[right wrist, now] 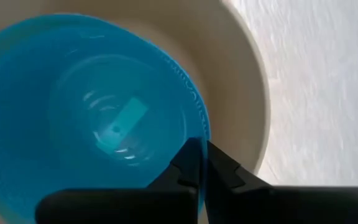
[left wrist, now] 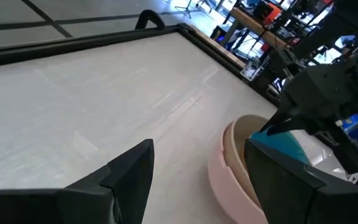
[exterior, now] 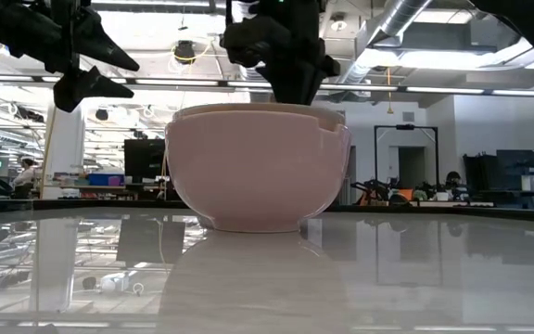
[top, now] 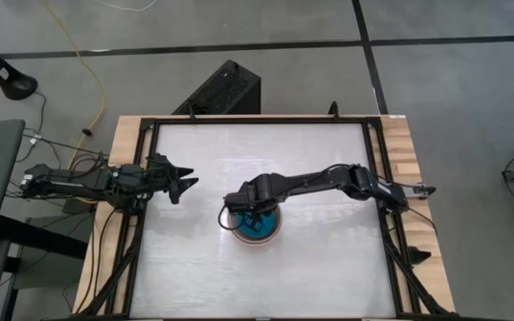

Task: Nest bowls inside each other
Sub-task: Stack the blue bowl into the blue patterned bowl

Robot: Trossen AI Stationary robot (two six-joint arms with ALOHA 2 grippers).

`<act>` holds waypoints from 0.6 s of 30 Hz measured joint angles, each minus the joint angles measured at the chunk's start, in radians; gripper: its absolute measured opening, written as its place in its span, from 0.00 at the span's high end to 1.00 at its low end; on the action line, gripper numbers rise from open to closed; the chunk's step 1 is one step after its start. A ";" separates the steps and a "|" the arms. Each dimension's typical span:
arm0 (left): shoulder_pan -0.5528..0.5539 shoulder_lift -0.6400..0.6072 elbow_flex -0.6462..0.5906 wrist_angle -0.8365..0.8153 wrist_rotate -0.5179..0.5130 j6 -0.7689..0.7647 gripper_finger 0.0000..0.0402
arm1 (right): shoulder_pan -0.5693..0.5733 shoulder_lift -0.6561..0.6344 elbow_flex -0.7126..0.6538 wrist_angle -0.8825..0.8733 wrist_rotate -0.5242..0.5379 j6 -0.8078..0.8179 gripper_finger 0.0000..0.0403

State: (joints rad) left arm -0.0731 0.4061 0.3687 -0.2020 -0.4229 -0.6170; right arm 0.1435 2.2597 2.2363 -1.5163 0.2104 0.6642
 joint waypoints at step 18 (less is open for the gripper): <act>0.000 0.000 0.000 0.000 -0.001 -0.008 0.41 | 0.000 0.003 -0.019 0.050 -0.001 0.043 0.80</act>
State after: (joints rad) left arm -0.0731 0.4057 0.3687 -0.2024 -0.4236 -0.6247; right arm 0.1436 2.2623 2.2177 -1.4658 0.2097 0.7074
